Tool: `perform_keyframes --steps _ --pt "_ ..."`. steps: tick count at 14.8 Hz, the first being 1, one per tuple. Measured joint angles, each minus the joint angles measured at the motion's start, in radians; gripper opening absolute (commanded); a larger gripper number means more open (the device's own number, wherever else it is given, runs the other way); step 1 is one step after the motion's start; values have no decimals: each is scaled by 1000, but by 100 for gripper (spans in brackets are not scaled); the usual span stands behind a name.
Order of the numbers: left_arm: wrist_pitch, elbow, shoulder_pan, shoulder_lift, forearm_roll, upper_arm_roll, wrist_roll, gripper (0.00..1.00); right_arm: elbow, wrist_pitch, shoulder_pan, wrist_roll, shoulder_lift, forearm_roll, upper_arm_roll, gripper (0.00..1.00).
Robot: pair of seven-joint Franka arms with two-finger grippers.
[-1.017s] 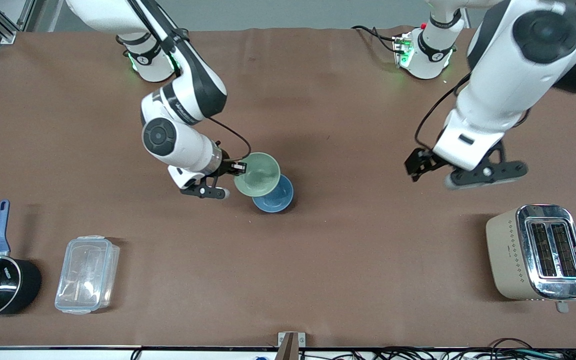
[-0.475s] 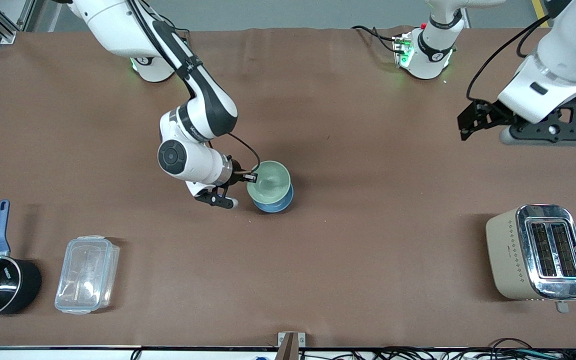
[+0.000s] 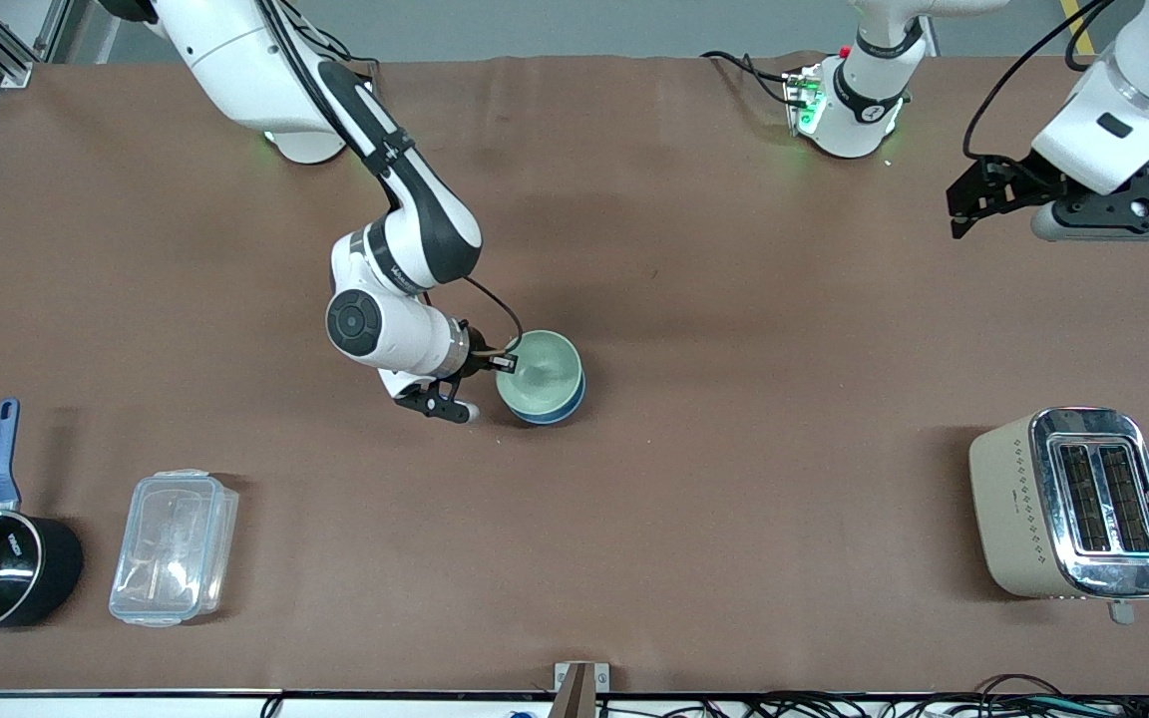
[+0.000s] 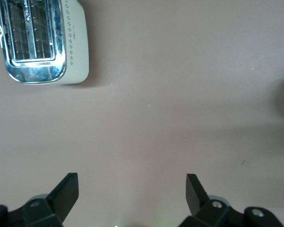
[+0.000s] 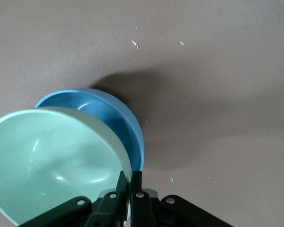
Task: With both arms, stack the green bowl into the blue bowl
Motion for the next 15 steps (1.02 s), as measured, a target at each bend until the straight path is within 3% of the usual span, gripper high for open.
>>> perform_keyframes --steps 15 --pt "1 -3 30 27 -2 9 16 100 0 3 2 1 23 22 -4 7"
